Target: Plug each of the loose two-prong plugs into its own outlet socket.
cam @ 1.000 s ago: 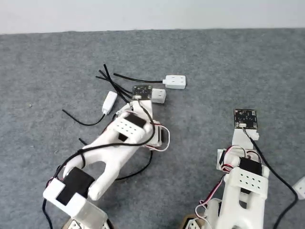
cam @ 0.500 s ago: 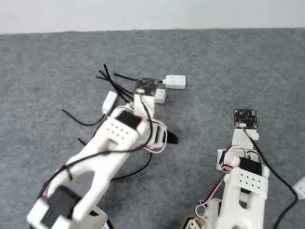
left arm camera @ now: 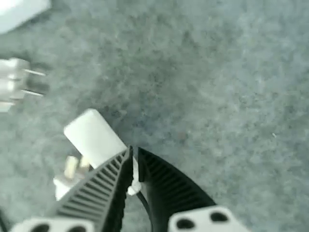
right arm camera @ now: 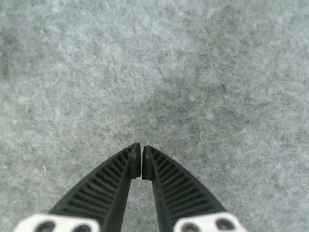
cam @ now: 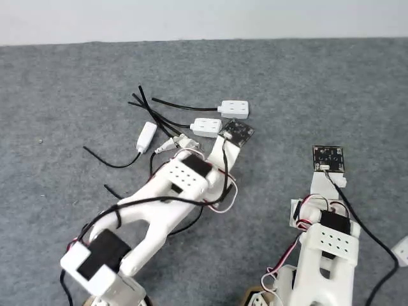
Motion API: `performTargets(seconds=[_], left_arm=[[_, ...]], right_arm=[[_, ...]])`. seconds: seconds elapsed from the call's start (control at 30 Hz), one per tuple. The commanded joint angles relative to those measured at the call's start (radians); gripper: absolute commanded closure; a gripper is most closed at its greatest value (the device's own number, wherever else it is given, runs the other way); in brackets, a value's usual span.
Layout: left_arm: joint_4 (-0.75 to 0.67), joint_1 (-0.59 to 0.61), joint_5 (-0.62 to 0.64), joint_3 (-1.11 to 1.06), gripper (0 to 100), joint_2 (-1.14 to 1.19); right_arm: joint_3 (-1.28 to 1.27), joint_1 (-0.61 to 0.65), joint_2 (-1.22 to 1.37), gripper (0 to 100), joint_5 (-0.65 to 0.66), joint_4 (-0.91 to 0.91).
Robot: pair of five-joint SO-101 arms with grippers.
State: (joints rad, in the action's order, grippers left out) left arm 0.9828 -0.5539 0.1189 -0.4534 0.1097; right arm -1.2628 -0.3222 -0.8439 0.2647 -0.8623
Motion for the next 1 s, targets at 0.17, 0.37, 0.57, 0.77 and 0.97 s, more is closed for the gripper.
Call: performTargets(seconds=[0.17, 0.37, 0.57, 0.77, 0.97], left_arm=[[0.038, 0.163, -0.017, 0.002, 99, 0.023], [0.091, 0.190, -0.018, -0.022, 99, 0.052], [0.112, 0.239, -0.018, -0.030, 99, 0.055], [0.109, 0.244, -0.017, -0.030, 99, 0.055], [0.107, 0.302, -0.015, -0.024, 98, 0.057]], right_arm=[[0.009, 0.010, -0.019, 98.3, 0.012, 0.012], [0.009, 0.010, -0.019, 98.3, 0.012, 0.012], [0.008, 0.010, -0.019, 98.3, 0.012, 0.010], [0.008, 0.010, -0.019, 98.3, 0.012, 0.008], [0.008, 0.010, -0.019, 98.3, 0.012, 0.008]])
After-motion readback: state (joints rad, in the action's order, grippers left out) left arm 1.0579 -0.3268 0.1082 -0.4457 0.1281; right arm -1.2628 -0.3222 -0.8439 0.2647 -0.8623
